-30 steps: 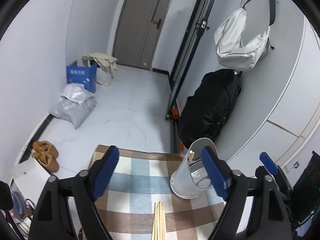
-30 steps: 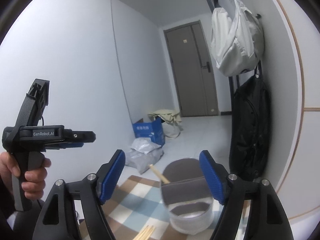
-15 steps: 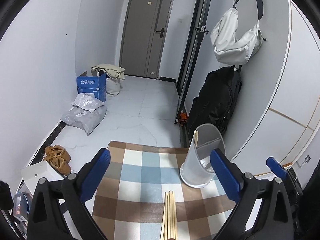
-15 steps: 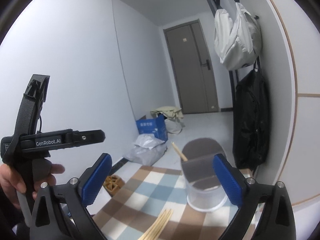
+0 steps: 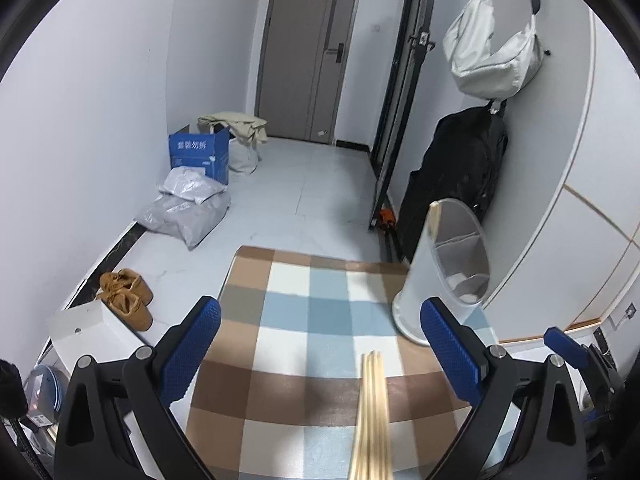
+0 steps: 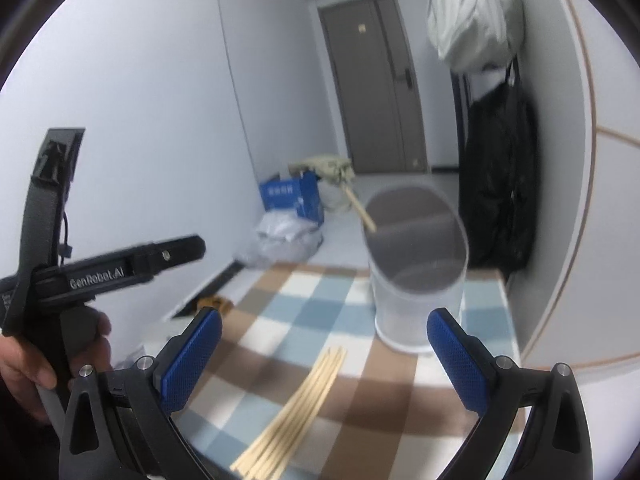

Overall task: Organize utensils
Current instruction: 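Move both open tools back toward the chopsticks on the rug, then lower the right tool onto the chopsticks and grasp one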

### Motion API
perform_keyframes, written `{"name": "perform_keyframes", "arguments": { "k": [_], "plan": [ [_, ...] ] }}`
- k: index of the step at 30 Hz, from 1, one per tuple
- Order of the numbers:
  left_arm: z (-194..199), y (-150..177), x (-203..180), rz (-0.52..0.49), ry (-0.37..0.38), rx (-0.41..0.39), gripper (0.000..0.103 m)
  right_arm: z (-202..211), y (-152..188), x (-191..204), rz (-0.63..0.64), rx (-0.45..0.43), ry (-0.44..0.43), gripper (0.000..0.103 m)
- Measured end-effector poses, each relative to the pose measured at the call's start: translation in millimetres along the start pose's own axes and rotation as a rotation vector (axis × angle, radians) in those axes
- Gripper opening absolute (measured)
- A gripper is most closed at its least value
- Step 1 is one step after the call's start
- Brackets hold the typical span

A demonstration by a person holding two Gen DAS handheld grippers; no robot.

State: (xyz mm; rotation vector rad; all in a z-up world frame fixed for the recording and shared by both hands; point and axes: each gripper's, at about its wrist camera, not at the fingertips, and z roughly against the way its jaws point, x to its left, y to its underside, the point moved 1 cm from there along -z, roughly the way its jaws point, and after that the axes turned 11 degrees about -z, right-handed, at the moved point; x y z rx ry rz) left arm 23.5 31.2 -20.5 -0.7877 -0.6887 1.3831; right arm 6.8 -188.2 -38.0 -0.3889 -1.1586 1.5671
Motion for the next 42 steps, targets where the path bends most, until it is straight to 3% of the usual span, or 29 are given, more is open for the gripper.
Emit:
{"name": "perform_keyframes", "arguments": {
  "k": [4, 14, 20, 27, 42],
  "plan": [
    [-6.4, 5.6, 4.6, -0.010, -0.021, 0.026, 0.098, -16.5, 10.3, -4.4, -0.007, 0.074, 0.043, 0.103],
    [-17.2, 9.6, 25.4, 0.032, -0.011, 0.082, 0.098, -65.8, 27.1, -9.3, -0.006, 0.276, 0.147, 0.076],
    [-22.0, 9.8, 40.6, 0.087, 0.003, 0.104, 0.098, -112.5, 37.7, -5.0, 0.032, 0.428, 0.187, 0.066],
    [-28.2, 10.5, 55.0, 0.134, 0.002, 0.126, 0.098, -157.6, 56.5, -8.5, 0.068, 0.590, 0.299, 0.028],
    [-32.7, 14.1, 72.5, 0.211, 0.032, 0.170, 0.098, -174.8, 51.2, 1.3, 0.094, 0.630, 0.337, 0.022]
  ]
}}
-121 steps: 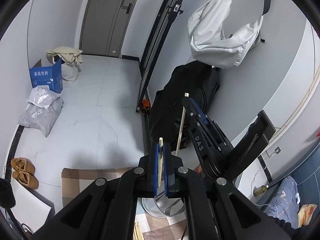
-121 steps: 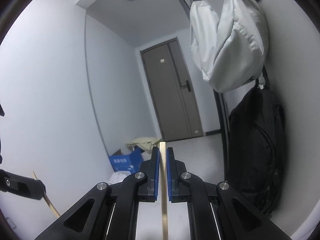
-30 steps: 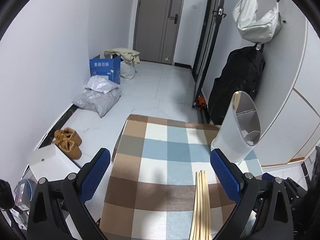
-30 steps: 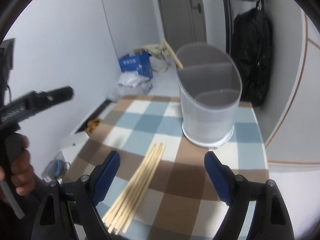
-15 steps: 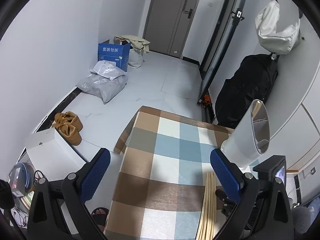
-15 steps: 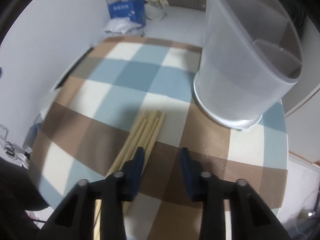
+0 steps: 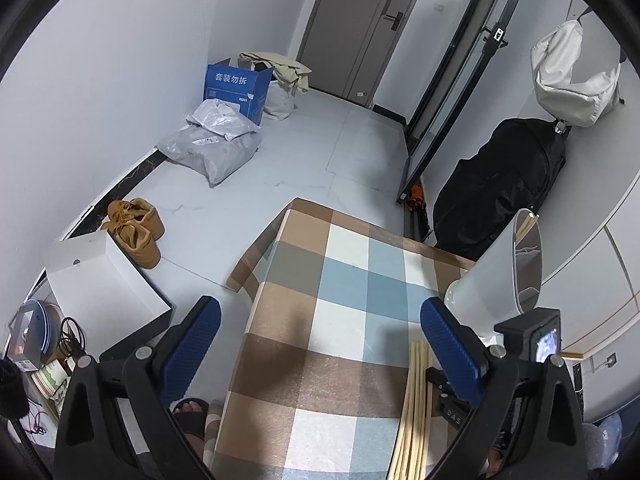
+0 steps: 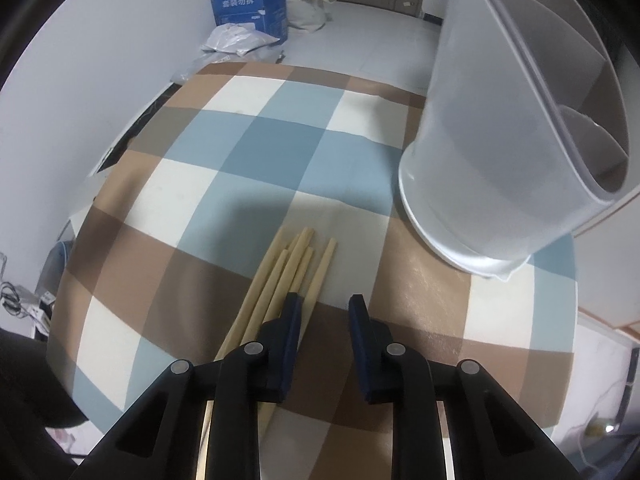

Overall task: Organize utensils
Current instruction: 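Lower the right tool onto the chopsticks and grasp one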

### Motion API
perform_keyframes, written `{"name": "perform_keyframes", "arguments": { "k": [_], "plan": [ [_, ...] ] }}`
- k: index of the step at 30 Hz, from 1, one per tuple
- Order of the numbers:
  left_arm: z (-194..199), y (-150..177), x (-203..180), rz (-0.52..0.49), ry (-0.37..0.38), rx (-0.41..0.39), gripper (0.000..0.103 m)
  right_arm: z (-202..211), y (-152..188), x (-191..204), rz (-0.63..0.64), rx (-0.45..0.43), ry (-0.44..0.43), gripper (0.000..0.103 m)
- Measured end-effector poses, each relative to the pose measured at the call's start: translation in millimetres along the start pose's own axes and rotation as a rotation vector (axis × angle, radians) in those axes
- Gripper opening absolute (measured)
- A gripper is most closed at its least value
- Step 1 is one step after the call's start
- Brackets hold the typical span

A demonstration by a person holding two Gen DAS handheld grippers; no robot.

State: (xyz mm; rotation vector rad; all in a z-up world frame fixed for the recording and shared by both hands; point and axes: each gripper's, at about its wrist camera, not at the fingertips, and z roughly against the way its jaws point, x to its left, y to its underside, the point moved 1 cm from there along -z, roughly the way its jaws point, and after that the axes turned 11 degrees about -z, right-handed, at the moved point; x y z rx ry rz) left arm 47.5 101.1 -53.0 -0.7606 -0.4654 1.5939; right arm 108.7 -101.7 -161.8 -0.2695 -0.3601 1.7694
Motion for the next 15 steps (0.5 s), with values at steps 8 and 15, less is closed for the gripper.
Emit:
{"name": "perform_keyframes", "arguments": {
  "k": [8, 15],
  "plan": [
    [-4.0, -0.1, 4.9, -0.001, -0.026, 0.014, 0.098, -10.5, -16.2, 5.3, -0.001, -0.018, 0.031, 0.022],
    [-15.8, 9.1, -2.0, -0.072, -0.012, 0.081, 0.098, -6.1, -10.7, 4.9, -0.030, -0.055, -0.013, 0.004]
  ]
}}
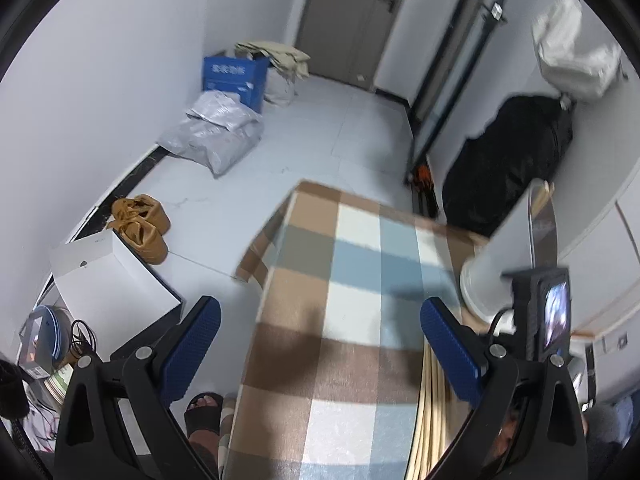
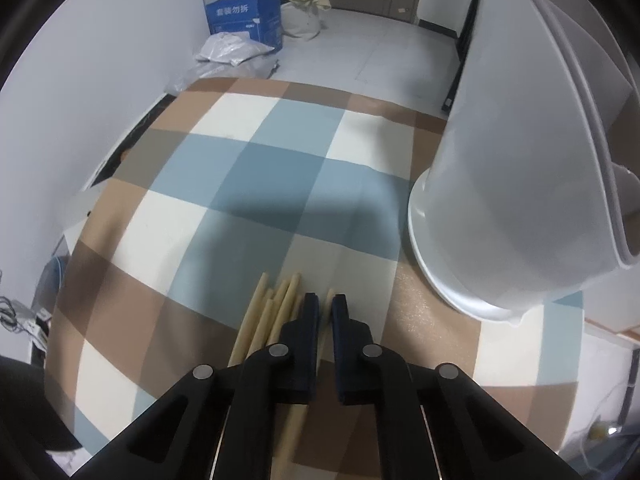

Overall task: Organize utensils
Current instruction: 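Lower the right tool onto the chopsticks and grasp one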

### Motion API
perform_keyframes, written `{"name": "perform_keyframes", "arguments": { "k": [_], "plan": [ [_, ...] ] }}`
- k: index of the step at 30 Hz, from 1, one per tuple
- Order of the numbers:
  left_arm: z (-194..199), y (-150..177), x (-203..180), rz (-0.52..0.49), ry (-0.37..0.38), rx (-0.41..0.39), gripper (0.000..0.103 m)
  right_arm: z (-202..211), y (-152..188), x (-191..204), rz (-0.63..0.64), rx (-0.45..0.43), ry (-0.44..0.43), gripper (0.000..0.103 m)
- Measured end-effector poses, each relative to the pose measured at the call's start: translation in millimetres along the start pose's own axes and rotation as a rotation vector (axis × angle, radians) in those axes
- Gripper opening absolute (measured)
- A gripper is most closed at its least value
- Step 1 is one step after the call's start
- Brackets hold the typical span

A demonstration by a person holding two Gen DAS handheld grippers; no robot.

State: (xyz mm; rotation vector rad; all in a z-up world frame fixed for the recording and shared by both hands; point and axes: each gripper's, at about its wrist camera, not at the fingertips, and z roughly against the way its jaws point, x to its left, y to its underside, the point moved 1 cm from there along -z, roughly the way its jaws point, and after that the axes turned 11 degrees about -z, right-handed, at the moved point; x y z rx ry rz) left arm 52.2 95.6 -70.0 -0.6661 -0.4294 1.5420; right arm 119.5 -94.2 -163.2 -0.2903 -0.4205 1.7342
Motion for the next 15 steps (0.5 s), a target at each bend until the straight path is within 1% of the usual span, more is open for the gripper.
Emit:
{"name": "perform_keyframes", "arguments": {
  "k": [3, 6, 9, 12, 15],
  "plan": [
    [-11.0, 7.4, -12.1, -0.060, 0.035, 0.069, 0.098, 15.9, 4.1, -7.9, -0.033, -0.051, -0.038, 0.004],
    [-19.8, 15.4, -23.9, -0.110, 0.068, 0.130, 0.097, 43.7, 11.4, -20.0, -0.075, -0.115, -0.092, 0.004],
    [-29.9, 25.8, -38.6, -0.149, 0.088, 0.210, 0.097, 68.2, 15.3, -37.8, -0.135, -0.172, -0.170, 0.004],
    [-40.7, 39.9, -56.0, -0.212, 0.113, 0.285, 0.097, 86.3, 18.2, -62.6, -0.239, -0.227, -0.261, 0.004],
    [-47.8, 51.7, -69.2, -0.257, 0.105, 0.337, 0.097, 93.4, 21.2, -92.3, -0.371, -0.271, -0.354, 0.004]
  ]
}}
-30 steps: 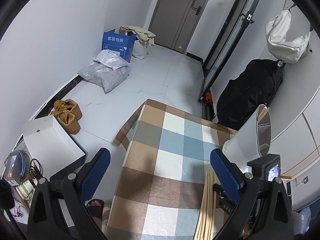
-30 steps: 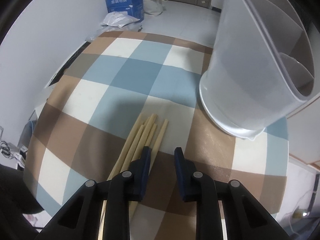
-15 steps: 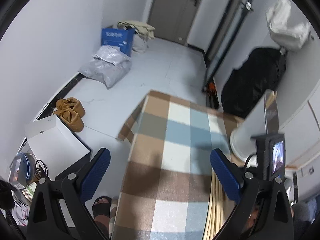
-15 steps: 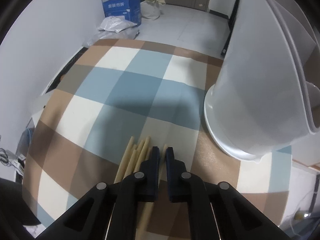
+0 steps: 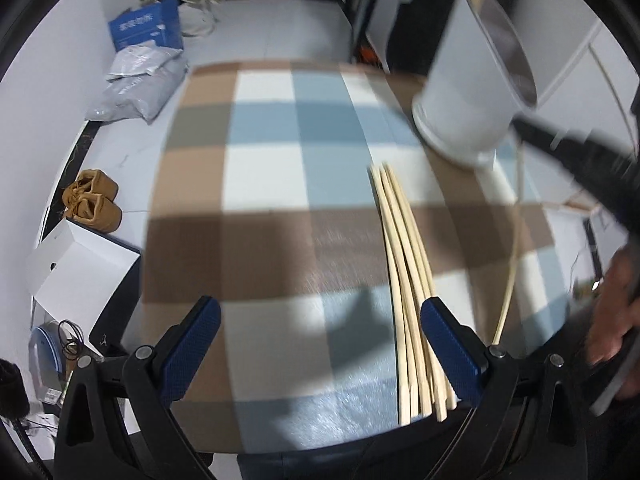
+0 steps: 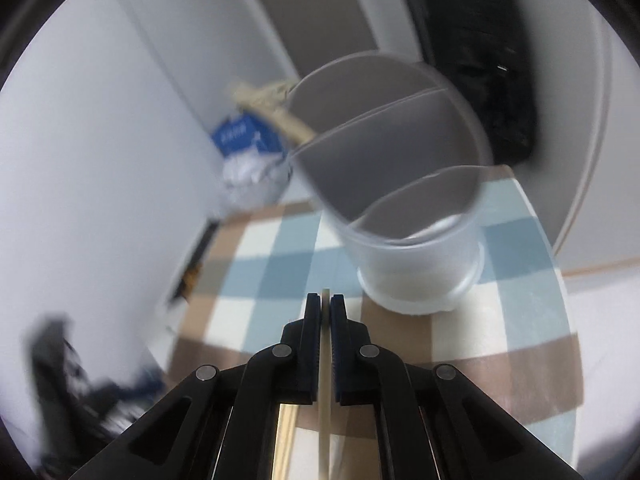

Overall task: Organize utensils
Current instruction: 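Lower the right tool onto the chopsticks and grasp one, then grasp a chopstick with the left tool while the right tool holds its chopstick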

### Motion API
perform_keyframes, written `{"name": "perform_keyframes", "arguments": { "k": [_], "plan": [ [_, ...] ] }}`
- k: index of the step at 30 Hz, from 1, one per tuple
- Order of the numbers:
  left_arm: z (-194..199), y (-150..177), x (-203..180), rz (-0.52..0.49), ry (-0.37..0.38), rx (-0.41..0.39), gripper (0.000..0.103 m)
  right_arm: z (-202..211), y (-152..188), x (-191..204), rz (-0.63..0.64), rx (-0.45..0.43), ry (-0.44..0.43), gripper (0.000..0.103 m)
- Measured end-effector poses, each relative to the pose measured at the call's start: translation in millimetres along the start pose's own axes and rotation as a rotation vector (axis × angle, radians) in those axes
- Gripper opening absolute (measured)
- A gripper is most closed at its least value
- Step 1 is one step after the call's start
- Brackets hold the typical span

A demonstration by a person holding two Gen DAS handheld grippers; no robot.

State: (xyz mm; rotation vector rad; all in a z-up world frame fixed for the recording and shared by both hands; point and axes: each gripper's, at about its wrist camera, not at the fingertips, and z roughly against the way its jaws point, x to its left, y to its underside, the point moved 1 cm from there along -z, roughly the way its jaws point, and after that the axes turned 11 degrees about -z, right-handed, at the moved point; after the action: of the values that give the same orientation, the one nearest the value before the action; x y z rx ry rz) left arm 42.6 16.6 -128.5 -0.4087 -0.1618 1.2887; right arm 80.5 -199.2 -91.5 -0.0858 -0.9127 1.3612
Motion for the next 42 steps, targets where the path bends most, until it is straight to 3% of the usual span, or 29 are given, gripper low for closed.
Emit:
{"name": "perform_keyframes", "arguments": {
  "k": [6, 9, 20, 26, 32, 42],
  "plan": [
    [-15.0, 7.7, -12.8, -0.035, -0.031, 0.074, 0.097, 17.6, -4.4, -47.0, -0.222, -0.033, -0.076, 0.004],
    [-19.7, 11.8, -14.9, -0.047, -0.070, 0.102, 0.097, 18.9, -6.9, -55.6, -0.263, -0.046, -0.096, 0.004],
    [-22.6, 7.7, -14.7, -0.007, -0.130, 0.102, 0.098, 55.4, -14.2, -57.7, -0.213, -0.135, -0.142, 0.004],
    [-27.8, -2.1, -22.5, -0.035, -0.166, 0.116, 0.096, 57.6, -15.4, -50.4, -0.158, -0.147, -0.135, 0.004],
    [-33.8, -20.2, -17.5, -0.030, -0.196, 0.119, 0.088, 55.9, -15.6, -46.2, -0.119, -0.144, -0.136, 0.004],
    [-41.9, -44.5, -19.7, -0.041, -0.195, 0.105, 0.053, 48.8, -19.1, -45.9, -0.097, -0.122, -0.137, 0.004]
  ]
}}
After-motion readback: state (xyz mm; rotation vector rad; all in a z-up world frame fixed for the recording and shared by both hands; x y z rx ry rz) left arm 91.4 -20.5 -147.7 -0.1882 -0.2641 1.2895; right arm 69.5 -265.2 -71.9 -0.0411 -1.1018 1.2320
